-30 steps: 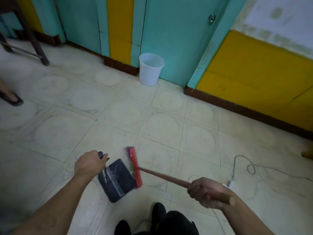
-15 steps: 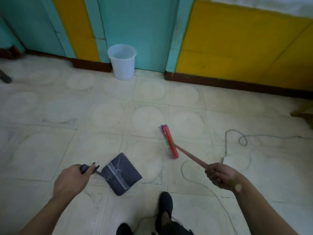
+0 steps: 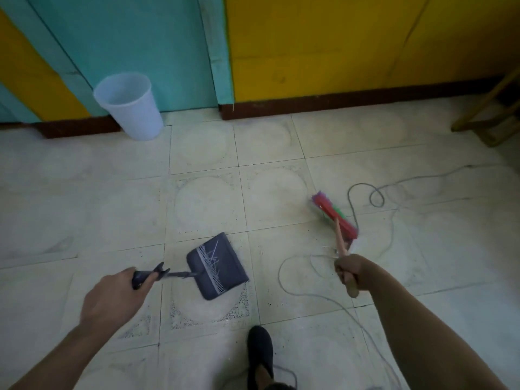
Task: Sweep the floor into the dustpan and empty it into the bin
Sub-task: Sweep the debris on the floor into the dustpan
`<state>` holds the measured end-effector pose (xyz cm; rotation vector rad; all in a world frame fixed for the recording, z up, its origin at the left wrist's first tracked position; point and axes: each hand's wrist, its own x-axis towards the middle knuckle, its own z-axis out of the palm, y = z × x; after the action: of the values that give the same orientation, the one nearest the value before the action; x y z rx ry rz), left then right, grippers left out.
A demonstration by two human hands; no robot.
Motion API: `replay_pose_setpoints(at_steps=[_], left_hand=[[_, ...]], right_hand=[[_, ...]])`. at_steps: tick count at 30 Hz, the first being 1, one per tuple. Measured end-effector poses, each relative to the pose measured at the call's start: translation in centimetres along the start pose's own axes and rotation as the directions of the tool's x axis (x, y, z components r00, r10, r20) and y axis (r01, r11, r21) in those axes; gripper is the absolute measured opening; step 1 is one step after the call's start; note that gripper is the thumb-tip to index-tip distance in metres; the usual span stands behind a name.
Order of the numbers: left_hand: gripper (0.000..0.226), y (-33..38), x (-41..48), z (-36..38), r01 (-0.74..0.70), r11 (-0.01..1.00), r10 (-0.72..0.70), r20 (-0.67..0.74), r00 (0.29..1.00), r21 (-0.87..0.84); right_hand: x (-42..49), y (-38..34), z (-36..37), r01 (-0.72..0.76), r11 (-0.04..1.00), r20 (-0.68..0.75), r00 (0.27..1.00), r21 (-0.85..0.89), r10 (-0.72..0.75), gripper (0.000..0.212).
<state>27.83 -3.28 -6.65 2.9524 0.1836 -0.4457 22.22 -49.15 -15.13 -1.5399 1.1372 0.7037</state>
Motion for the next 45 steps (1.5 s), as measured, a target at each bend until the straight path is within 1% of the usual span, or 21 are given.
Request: replay_pose_setpoints(at_steps=[2, 5, 8, 10, 11, 13, 14, 17, 21, 24, 26, 29, 32, 34, 38, 39, 41, 42, 43, 45], left_hand=[[0.039, 2.1, 1.0, 0.2, -0.029, 0.999, 0.029, 0.0, 1.0, 0.037], [0.037, 4.0, 2.2, 0.4, -0.052, 0.993, 0.053, -0.006, 0.999, 0.102], [0.037, 5.6, 3.3, 0.3, -0.099, 0.986, 0.1, -0.007, 0.995, 0.136], [0.038, 6.3, 3.9, 0.1, -0.106, 0.984, 0.108, -0.008, 0.994, 0.143], [0.038, 6.6, 4.3, 0.0, -0.107, 0.984, 0.11, -0.014, 0.994, 0.143], [0.039, 6.7, 5.1, -0.1, -0.112, 0.984, 0.117, -0.026, 0.993, 0.141], [0.04, 6.7, 5.6, -0.2, -0.121, 0.982, 0.126, -0.026, 0.992, 0.142], [0.042, 6.6, 7.2, -0.4, -0.153, 0.979, 0.156, -0.013, 0.988, 0.133], [0.04, 6.6, 9.7, -1.2, -0.174, 0.98, 0.175, -0.008, 0.984, 0.102], [0.036, 6.8, 11.6, -2.0, -0.176, 0.981, 0.176, 0.003, 0.984, 0.077], [0.035, 6.6, 13.2, -2.4, -0.184, 0.981, 0.185, -0.004, 0.983, 0.053], [0.039, 6.3, 16.0, -2.3, -0.194, 0.981, 0.193, 0.014, 0.981, 0.024], [0.041, 6.5, 18.0, -1.8, -0.244, 0.969, 0.242, 0.057, 0.969, 0.032], [0.042, 6.6, 18.9, -1.6, -0.276, 0.96, 0.272, 0.076, 0.959, 0.05], [0.041, 7.1, 20.8, -2.3, -0.311, 0.949, 0.306, 0.085, 0.948, 0.052], [0.041, 7.3, 21.4, -2.6, -0.317, 0.947, 0.312, 0.085, 0.946, 0.052], [0.04, 7.7, 22.3, -2.9, -0.321, 0.945, 0.316, 0.093, 0.944, 0.054], [0.039, 7.8, 22.7, -3.0, -0.326, 0.944, 0.319, 0.095, 0.943, 0.056], [0.038, 8.0, 23.0, -3.3, -0.329, 0.943, 0.323, 0.097, 0.941, 0.055], [0.037, 8.2, 23.7, -3.8, -0.337, 0.941, 0.331, 0.098, 0.938, 0.041]], right_hand=[[1.3, 0.4, 0.8, -0.039, 0.999, 0.032, 0.999, -0.034, 0.04, 0.007], [1.7, 1.4, 3.6, -0.08, 0.986, 0.116, 0.989, -0.146, 0.097, 0.019], [-0.1, 1.7, 6.7, -0.109, 0.988, 0.227, 0.965, -0.109, 0.131, 0.031], [-1.3, 1.4, 8.4, -0.113, 0.991, 0.273, 0.954, -0.07, 0.128, 0.034], [-1.8, 1.1, 8.9, -0.11, 0.993, 0.294, 0.949, -0.038, 0.116, 0.029], [-3.1, 0.3, 9.1, -0.093, 0.995, 0.328, 0.942, 0.041, 0.075, 0.009], [-3.7, -0.1, 9.0, -0.084, 0.993, 0.333, 0.942, 0.083, 0.051, 0.008], [-4.7, -0.8, 8.3, -0.092, 0.967, 0.37, 0.929, 0.237, -0.003, 0.018], [-4.8, -2.3, 5.7, -0.222, 0.849, 0.426, 0.905, 0.48, -0.005, 0.018], [-5.6, -4.4, 3.1, -0.235, 0.771, 0.389, 0.921, 0.592, -0.018, 0.029], [-6.0, -5.8, 2.2, -0.203, 0.765, 0.33, 0.944, 0.611, -0.014, 0.034], [-5.0, -7.3, 2.4, -0.145, 0.831, 0.189, 0.981, 0.536, 0.05, 0.03], [-3.4, -8.1, 5.4, -0.061, 0.938, 0.025, 0.998, 0.341, 0.055, 0.025], [-2.5, -8.6, 7.9, -0.065, 0.97, -0.016, 0.997, 0.235, 0.07, 0.026], [-1.9, -8.8, 11.0, -0.144, 0.964, 0.074, 0.989, 0.225, 0.13, 0.022], [-2.1, -8.8, 11.7, -0.162, 0.971, 0.099, 0.984, 0.174, 0.147, 0.02], [-3.3, -8.7, 13.4, -0.174, 0.984, 0.145, 0.973, -0.035, 0.177, 0.016], [-4.1, -8.7, 14.5, -0.169, 0.98, 0.182, 0.965, -0.108, 0.186, 0.015], [-4.8, -8.7, 15.5, -0.177, 0.978, 0.232, 0.952, -0.113, 0.199, 0.016], [-6.2, -8.5, 17.2, -0.241, 0.97, 0.341, 0.913, 0.01, 0.223, 0.023]])
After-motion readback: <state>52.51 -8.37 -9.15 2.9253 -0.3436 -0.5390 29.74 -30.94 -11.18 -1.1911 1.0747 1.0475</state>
